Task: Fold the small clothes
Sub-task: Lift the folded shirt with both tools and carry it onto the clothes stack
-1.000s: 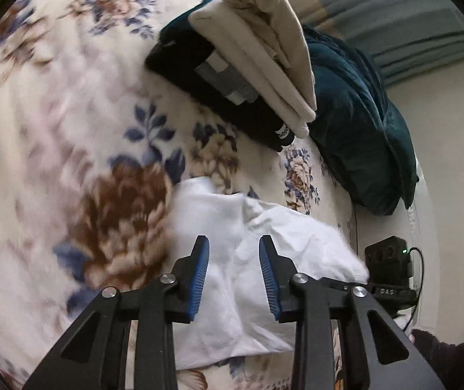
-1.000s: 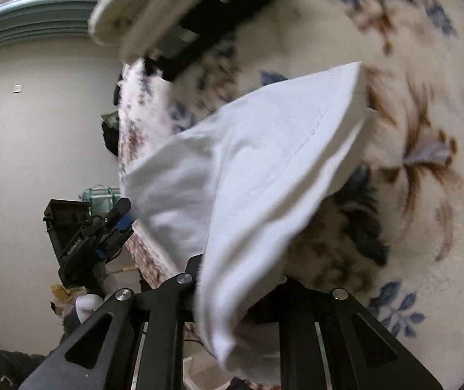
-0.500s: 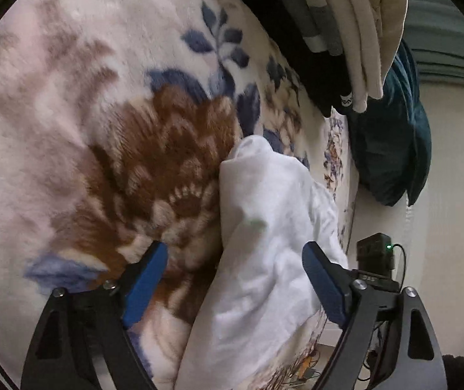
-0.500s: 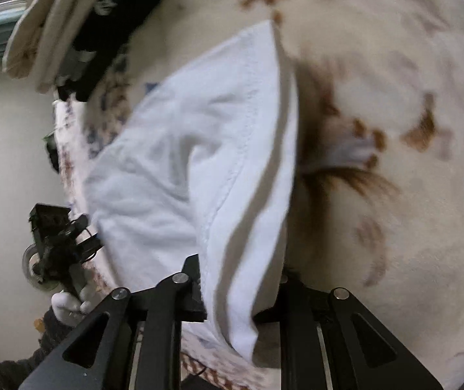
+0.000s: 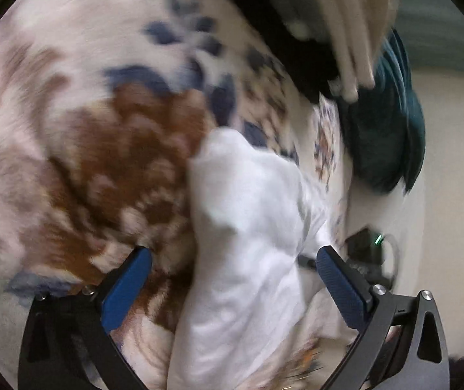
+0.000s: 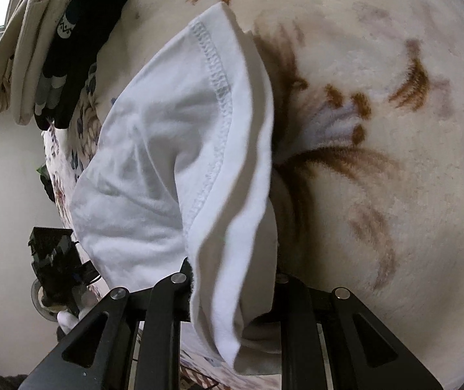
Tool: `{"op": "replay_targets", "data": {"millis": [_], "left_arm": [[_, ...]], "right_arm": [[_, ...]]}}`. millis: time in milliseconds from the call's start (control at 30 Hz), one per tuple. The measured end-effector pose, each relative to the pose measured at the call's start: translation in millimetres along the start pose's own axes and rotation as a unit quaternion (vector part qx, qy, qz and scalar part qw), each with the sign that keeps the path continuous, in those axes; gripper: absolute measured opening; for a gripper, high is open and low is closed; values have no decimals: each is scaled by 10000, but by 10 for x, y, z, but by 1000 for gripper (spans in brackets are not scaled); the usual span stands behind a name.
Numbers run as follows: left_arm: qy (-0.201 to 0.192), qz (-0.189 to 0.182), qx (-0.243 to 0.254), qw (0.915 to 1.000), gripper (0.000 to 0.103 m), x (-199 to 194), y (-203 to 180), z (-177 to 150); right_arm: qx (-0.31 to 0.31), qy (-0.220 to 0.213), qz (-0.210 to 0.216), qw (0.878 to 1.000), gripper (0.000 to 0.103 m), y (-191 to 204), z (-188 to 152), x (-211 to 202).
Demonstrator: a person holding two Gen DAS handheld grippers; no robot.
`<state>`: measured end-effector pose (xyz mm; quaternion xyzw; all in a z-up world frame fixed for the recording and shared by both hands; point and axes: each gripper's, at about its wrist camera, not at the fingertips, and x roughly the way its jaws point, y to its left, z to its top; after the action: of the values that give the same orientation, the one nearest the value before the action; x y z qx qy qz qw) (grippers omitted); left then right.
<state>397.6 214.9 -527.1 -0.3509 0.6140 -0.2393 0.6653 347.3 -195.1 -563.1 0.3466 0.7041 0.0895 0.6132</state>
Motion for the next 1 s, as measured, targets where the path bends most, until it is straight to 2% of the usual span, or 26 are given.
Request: {"op": "replay_targets", "data": {"millis": [67, 133, 167, 200, 267, 367, 633, 667, 833, 933, 1000], "left_arm": [[-29, 228, 212, 9995, 98, 84, -51, -69], [-72, 394, 317, 9987, 73, 132, -101, -92], [-38, 401, 363, 9985, 23, 155, -144, -96], [42, 405, 403, 9984, 8, 182, -186, -98], [-16, 632, 636, 9960, 7, 193, -329, -103], [-132, 717, 881, 9934, 7, 106, -519, -127], [-410, 677, 1263, 9888, 7, -324, -1187, -37], [-477, 554, 1280, 9891, 7, -462, -1292, 25], [-861, 450, 1473, 9843, 7, -1066, -1818, 476], [-1065, 418, 1655, 9796, 7, -1382, -2183, 927], [-1214, 524, 1838, 9740, 7, -1556, -2429, 1325]], "right_arm": [[-20, -26, 83, 10000, 19, -42, -14, -21], [-9, -36, 174, 9998, 19, -70, -14, -19], [-21, -42, 203, 9998, 19, -74, -15, -18], [-62, -54, 204, 9998, 19, -63, -12, -19], [-163, -104, 145, 9997, 19, -24, -31, -39], [-289, -182, 146, 9993, 17, 72, -74, -114], [-619, -441, 644, 9950, 16, 569, -218, -584], [-696, -488, 702, 9939, 16, 667, -227, -669], [-986, -930, 1081, 9849, 16, 1238, -139, -1281], [-1253, -1244, 1269, 9761, 16, 1708, 56, -1681], [-1450, -1442, 1350, 9695, 16, 2053, 273, -1904]]}}
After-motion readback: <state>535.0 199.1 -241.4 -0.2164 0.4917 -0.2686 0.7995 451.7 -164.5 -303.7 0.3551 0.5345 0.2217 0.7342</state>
